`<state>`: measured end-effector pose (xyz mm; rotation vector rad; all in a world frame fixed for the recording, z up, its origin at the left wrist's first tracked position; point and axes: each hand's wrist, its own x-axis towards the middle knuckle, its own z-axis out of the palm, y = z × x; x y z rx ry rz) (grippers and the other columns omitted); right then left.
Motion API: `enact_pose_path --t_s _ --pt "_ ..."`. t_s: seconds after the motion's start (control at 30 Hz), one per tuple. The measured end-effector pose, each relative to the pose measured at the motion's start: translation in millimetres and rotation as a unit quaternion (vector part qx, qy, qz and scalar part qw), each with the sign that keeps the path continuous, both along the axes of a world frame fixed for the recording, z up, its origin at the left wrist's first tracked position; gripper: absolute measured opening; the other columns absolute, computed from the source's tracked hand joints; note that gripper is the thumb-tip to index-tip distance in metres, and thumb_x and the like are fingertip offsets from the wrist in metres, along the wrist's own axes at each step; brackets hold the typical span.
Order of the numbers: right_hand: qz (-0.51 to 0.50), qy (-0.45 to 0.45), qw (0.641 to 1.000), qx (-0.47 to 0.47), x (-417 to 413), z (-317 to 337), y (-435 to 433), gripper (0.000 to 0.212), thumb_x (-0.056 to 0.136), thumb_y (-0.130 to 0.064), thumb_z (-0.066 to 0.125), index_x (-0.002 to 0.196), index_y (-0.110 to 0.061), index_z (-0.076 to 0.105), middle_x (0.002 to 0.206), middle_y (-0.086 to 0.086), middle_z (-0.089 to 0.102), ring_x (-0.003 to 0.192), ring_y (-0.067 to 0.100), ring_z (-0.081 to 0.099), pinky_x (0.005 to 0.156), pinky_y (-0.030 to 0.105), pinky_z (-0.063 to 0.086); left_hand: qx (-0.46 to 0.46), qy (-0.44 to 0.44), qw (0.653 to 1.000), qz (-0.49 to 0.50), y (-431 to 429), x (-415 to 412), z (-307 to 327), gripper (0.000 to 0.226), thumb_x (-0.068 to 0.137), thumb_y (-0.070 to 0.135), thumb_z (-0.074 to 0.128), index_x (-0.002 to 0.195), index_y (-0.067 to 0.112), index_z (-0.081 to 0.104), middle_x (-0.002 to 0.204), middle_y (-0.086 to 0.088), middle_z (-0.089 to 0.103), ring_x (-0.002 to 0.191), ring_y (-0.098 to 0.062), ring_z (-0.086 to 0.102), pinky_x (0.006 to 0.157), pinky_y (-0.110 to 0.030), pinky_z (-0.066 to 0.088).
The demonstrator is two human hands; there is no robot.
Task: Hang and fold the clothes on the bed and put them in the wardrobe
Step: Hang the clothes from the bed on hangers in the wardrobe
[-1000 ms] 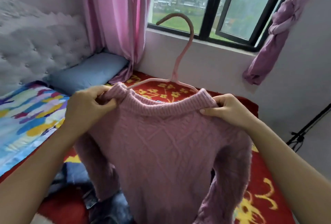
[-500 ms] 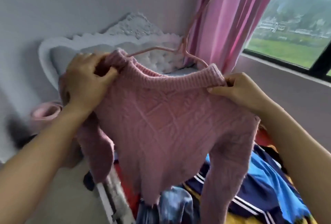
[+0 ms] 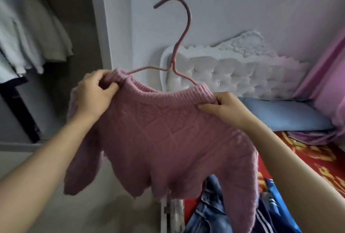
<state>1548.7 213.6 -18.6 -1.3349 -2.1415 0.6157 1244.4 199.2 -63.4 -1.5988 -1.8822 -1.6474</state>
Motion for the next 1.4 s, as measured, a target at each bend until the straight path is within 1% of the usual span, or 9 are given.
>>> enact_pose_path --t_s 0.13,0.27,0.37,0.53,0.7,0.9,1.1,1.27,1.4 --pt "0.083 -0.027 0.996 -0.027 -54.6 4.5 -0.8 0.026 0.085 -0.032 0.065 0.1 -0.013 0.056 0.088 0.008 0.063 0.082 0.021 0.06 0.078 0.027 0.047 0.005 -0.026 0.999 0.035 -25.8 -51.8 -5.1 0.026 0.076 0.001 0.066 0.102 0.001 0.066 0.099 -0.021 0.065 0.094 -0.034 0.058 0.083 -0.032 0.039" --pt "0.15 -0.027 0.986 -0.07 -115.5 10.2 -10.3 0.058 0.079 -0.065 0.035 0.125 -0.031 0.049 0.116 -0.009 0.058 0.104 0.007 0.053 0.092 0.024 0.04 0.014 -0.015 0.998 0.059 -48.4 -110.1 -8.1 0.023 0.075 0.005 0.069 0.098 0.003 0.068 0.093 -0.017 0.068 0.088 -0.031 0.061 0.076 -0.029 0.039" --pt "0.159 -0.022 0.986 -0.04 -165.6 11.8 -16.7 0.036 0.094 -0.047 0.038 0.128 -0.04 0.045 0.086 -0.013 0.056 0.073 -0.011 0.049 0.069 0.007 0.037 0.01 -0.021 0.999 0.042 -62.7 -154.6 -12.3 0.021 0.075 0.004 0.069 0.096 0.005 0.068 0.091 -0.014 0.068 0.087 -0.031 0.062 0.079 -0.033 0.044" --pt "0.186 -0.009 0.98 -0.066 -282.2 11.0 -42.2 0.028 0.094 -0.026 0.053 0.083 -0.005 0.068 0.071 0.011 0.058 0.065 0.01 0.05 0.062 0.023 0.039 0.011 -0.016 0.998 0.053 -96.3 -235.6 -18.9 0.021 0.074 0.001 0.07 0.094 0.004 0.069 0.088 -0.012 0.069 0.08 -0.024 0.061 0.073 -0.025 0.039" --pt "0.131 0.091 0.973 -0.164 -373.1 0.0 -46.9 0.057 0.088 -0.016 0.061 0.034 -0.018 0.044 0.045 0.002 0.044 0.044 0.014 0.038 0.046 0.024 0.03 -0.008 0.038 0.995 0.091 -129.4 -309.1 -21.1 0.025 0.069 0.001 0.075 0.093 0.003 0.072 0.085 -0.015 0.071 0.078 -0.026 0.064 0.067 -0.021 0.032" --pt "0.047 0.143 0.956 -0.25 -438.3 -13.9 -32.8 0.059 0.087 -0.013 0.061 0.031 -0.018 0.04 0.041 0.001 0.045 0.038 0.011 0.042 0.042 0.021 0.035 -0.045 0.083 0.987 0.127 -137.4 -364.5 -38.4 0.029 0.078 0.012 0.07 0.106 0.003 0.07 0.101 -0.017 0.068 0.096 -0.042 0.057 0.085 -0.049 0.044" --pt "-0.036 0.209 0.924 -0.317 -489.0 -22.5 17.3 0.041 0.086 -0.011 0.061 0.049 -0.011 0.042 0.047 0.007 0.049 0.037 0.014 0.044 0.038 0.018 0.038 -0.099 0.043 0.985 0.134 -134.1 -402.0 -68.3 0.033 0.083 0.01 0.065 0.115 0.002 0.065 0.113 -0.019 0.063 0.107 -0.043 0.052 0.092 -0.052 0.042" --pt "-0.022 0.254 0.886 -0.387 -549.8 -34.2 71.7 0.034 0.091 -0.012 0.052 0.058 -0.01 0.044 0.039 0.002 0.045 0.03 0.011 0.047 0.036 0.014 0.04 -0.175 0.028 0.968 0.178 -117.2 -447.1 -85.0 0.034 0.084 0.01 0.066 0.117 0.005 0.065 0.118 -0.016 0.062 0.112 -0.039 0.049 0.094 -0.046 0.039" --pt "0.034 0.224 0.886 -0.405 -612.2 -36.8 122.2 0.029 0.09 -0.018 0.055 0.062 -0.012 0.049 0.053 0.003 0.045 0.039 0.014 0.047 0.041 0.018 0.041 -0.182 0.024 0.958 0.218 -80.6 -501.0 -72.7 0.033 0.085 0.011 0.065 0.117 0.005 0.065 0.118 -0.016 0.063 0.112 -0.038 0.051 0.097 -0.044 0.038"
